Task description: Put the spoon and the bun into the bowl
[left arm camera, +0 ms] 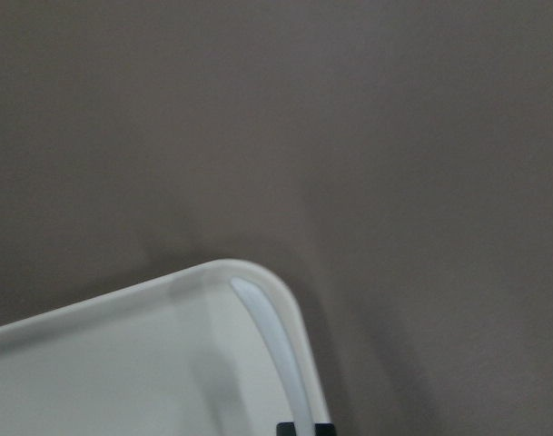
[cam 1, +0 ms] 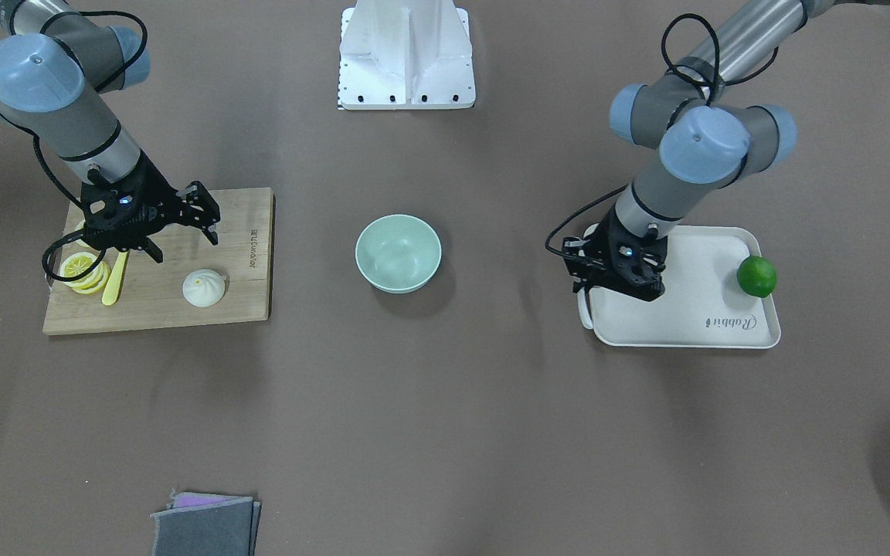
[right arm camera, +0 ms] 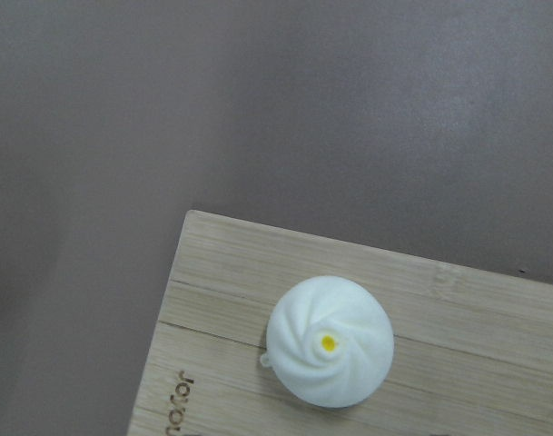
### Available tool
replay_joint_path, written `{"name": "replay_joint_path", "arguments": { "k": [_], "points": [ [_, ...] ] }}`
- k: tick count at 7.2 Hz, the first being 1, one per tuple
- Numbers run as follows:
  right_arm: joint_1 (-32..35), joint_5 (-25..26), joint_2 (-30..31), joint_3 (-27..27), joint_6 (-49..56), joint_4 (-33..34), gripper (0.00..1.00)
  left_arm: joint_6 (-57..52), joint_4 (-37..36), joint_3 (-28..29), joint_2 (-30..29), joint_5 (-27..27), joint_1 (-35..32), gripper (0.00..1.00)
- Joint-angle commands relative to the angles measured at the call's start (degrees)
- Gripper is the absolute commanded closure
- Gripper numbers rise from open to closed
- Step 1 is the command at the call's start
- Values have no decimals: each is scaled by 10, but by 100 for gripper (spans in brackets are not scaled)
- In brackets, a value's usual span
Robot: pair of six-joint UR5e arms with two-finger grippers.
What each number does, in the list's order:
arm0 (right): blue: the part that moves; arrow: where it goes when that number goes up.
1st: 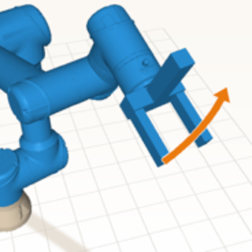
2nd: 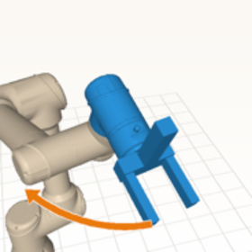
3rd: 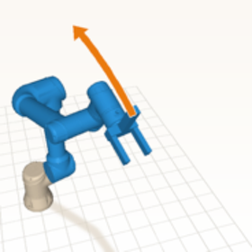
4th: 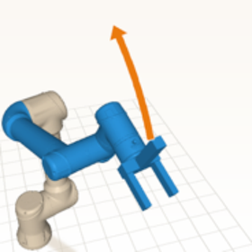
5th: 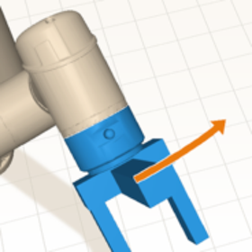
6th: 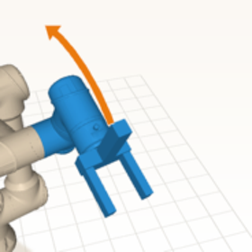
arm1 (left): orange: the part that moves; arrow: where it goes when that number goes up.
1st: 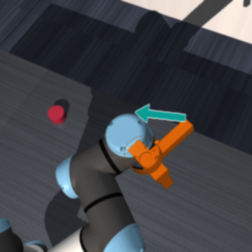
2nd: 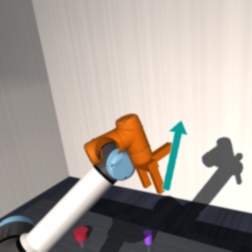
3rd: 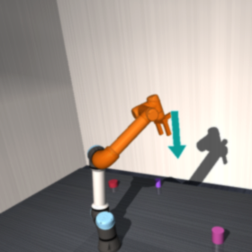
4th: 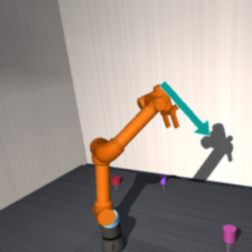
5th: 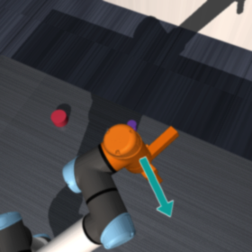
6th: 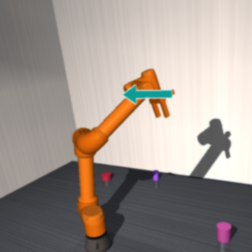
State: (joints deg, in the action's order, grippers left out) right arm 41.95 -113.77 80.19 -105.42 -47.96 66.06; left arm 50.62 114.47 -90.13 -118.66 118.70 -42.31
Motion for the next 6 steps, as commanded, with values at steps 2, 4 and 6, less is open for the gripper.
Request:
{"name": "replay_joint_path", "arguments": {
  "k": [2,4,6],
  "points": [
    [-10,25,-13,24,2,-1,25,132,-5,6,-86,-88,91,100],
    [-11,35,-14,25,1,-1,32,161,-17,29,-133,-107,109,100],
    [-11,43,-14,27,-1,-1,32,172,-16,58,-161,-117,125,100]
  ]
}}
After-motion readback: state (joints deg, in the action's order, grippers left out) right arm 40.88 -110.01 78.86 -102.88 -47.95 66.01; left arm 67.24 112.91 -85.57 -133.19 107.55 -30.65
